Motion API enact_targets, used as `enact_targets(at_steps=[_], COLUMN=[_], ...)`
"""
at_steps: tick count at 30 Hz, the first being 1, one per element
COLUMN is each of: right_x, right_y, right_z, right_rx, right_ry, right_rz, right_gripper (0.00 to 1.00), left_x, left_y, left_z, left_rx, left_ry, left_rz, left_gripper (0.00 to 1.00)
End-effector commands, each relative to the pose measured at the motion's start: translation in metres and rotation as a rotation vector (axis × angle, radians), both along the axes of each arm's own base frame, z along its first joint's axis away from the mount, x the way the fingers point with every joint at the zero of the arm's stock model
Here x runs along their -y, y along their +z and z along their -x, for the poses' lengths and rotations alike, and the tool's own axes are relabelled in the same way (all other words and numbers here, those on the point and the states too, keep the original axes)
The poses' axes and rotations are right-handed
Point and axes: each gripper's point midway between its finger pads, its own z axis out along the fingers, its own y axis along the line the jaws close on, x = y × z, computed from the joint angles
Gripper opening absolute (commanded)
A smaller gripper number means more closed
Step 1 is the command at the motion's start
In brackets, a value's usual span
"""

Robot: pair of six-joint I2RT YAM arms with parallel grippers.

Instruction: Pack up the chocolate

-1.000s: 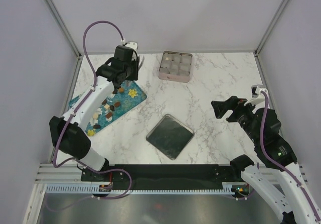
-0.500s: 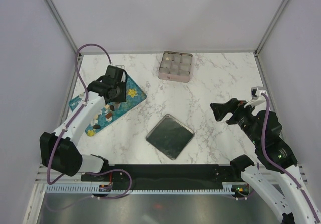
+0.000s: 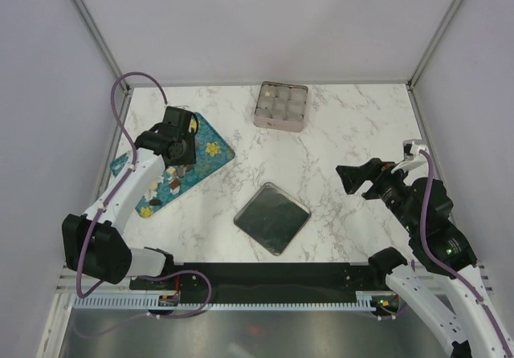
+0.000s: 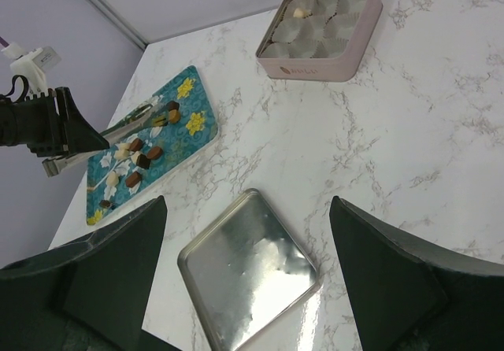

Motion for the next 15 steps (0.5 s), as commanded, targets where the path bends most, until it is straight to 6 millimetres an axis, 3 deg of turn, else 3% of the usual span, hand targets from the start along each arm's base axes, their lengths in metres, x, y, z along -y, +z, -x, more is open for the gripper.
enact_targets(at_steps=[1, 15], right_x=[-0.004, -0.006], right_y=[0.013, 0.011], right_z=[0.001, -0.003], right_rx=[0.046, 0.047], right_ry=[0.017, 0.022], right_rz=[-0.034, -0.033], right_gripper=[0.93, 0.93], left_x=[0.007, 0.011], left_y=[0.001, -0.027], left_z=[-0.004, -0.012], left_rx=[0.017, -0.047], left_ry=[0.026, 0.046], left_rz=[0.060, 0.075], left_gripper=[0.46, 0.47])
